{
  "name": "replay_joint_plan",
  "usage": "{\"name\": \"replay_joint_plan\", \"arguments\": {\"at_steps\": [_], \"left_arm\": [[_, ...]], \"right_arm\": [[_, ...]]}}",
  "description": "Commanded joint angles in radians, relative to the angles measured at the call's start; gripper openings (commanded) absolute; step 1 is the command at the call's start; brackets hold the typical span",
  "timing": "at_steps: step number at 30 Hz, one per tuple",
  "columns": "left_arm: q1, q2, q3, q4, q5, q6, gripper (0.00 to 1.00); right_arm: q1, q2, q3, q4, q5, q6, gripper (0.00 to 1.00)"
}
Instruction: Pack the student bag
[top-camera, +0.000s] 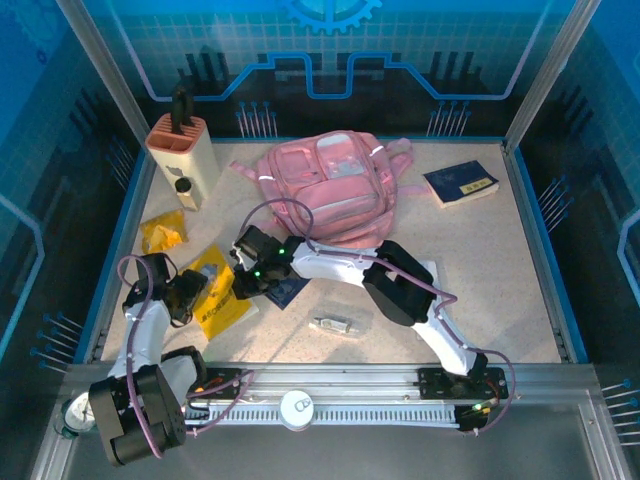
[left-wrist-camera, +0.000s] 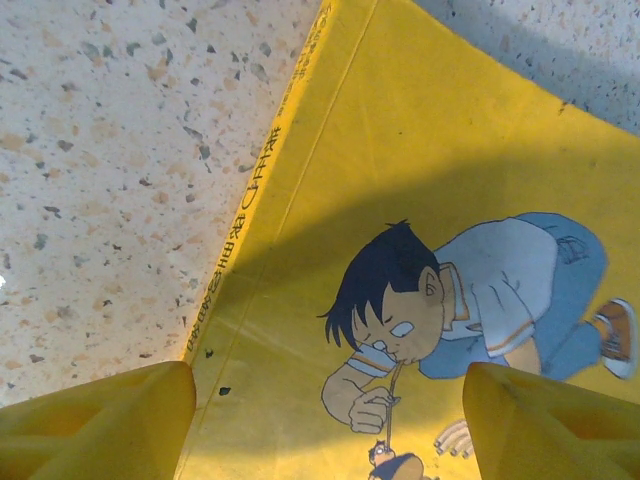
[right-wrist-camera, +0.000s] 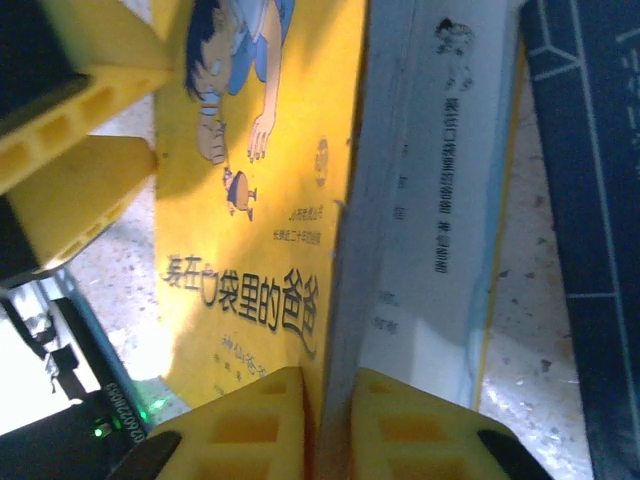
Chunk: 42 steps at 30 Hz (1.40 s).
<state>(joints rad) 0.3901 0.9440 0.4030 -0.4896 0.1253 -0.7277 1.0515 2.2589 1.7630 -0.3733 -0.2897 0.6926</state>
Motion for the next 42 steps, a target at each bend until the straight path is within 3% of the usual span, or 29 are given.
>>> {"name": "replay_joint_plan", "arguments": {"at_steps": [1,9,15,19,25,31,36,42], "left_arm": [[-0.003,-0.009,0.005,-0.038,0.033,-0.009,0.75],[0.015,-0.084,0.261,-0.222,0.004,0.048,0.85],[0.018,-0.091,0.509,-0.358,0.013,0.138,0.9],[0.019,-0.098,0.618,-0.377,0.113,0.136,0.92],[-0.001,-0.109,0.605,-0.257,0.359,0.046,0.92],[-0.146,-0.101,0.514,-0.048,0.45,-0.092,0.91],[-0.35,-0.045,0.439,0.153,0.417,-0.215,0.9],[-0.498,0.039,0.346,0.412,0.375,-0.342,0.84]], "right_arm": [[0.005,-0.087,-0.026,0.057,-0.054,0.005,0.09],[-0.011,-0.232,-0.109,0.17,-0.1,0.093,0.0],[-0.06,-0.406,-0.253,0.332,-0.12,0.205,0.0],[-0.112,-0.505,-0.321,0.399,-0.137,0.245,0.0],[-0.215,-0.654,-0.413,0.392,-0.145,0.233,0.0],[-0.331,-0.781,-0.493,0.365,-0.174,0.194,0.0],[-0.404,-0.851,-0.548,0.354,-0.204,0.187,0.0],[-0.47,-0.905,-0.619,0.428,-0.272,0.239,0.0]]}}
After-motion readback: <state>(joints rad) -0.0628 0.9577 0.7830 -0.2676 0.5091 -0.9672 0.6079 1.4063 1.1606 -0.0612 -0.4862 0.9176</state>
